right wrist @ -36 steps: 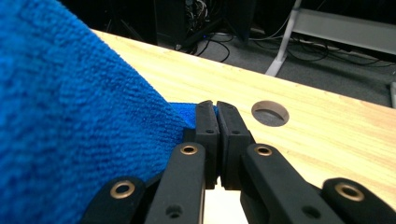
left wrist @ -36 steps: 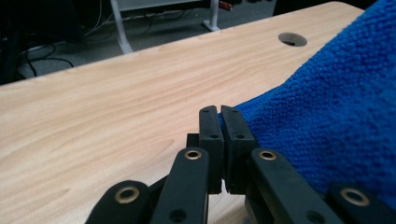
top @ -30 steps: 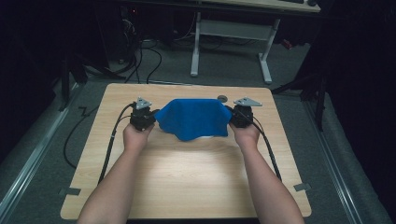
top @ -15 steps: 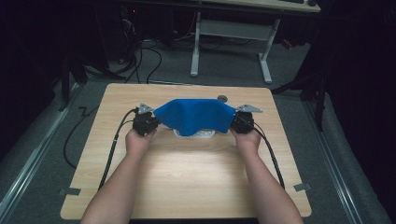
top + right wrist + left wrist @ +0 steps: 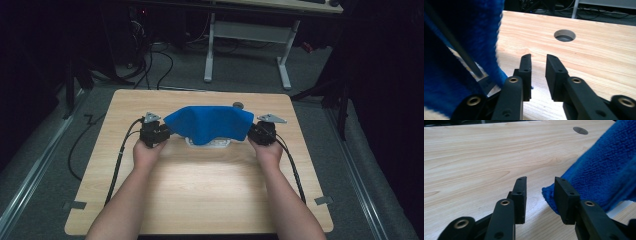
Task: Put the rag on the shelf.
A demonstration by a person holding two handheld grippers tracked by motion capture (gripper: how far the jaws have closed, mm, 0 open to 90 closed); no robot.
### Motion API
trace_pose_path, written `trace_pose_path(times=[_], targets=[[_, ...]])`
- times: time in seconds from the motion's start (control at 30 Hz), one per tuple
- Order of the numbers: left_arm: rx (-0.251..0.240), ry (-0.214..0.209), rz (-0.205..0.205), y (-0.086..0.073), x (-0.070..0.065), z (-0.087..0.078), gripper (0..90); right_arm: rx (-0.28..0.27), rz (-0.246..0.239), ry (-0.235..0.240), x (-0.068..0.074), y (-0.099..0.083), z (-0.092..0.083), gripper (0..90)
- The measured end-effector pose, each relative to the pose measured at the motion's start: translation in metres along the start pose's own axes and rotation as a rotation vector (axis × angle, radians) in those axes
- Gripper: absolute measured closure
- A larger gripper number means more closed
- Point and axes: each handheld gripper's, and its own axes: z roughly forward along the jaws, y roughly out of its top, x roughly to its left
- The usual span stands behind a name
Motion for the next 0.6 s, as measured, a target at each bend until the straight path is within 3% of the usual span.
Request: trace_pose_path(times=[0.2, 0.6], targets=[[-0.011, 0.023, 0.007, 0.001, 0.001, -0.008, 55.7, -0.016, -0.004, -0.015, -0.003, 0.005, -0.009, 71.2], [-0.041, 0.073, -0.014, 0.005, 0.014, -0.029, 52.8, -0.017, -0.012, -0.038, -0.007, 0.009, -0.017, 70.8]])
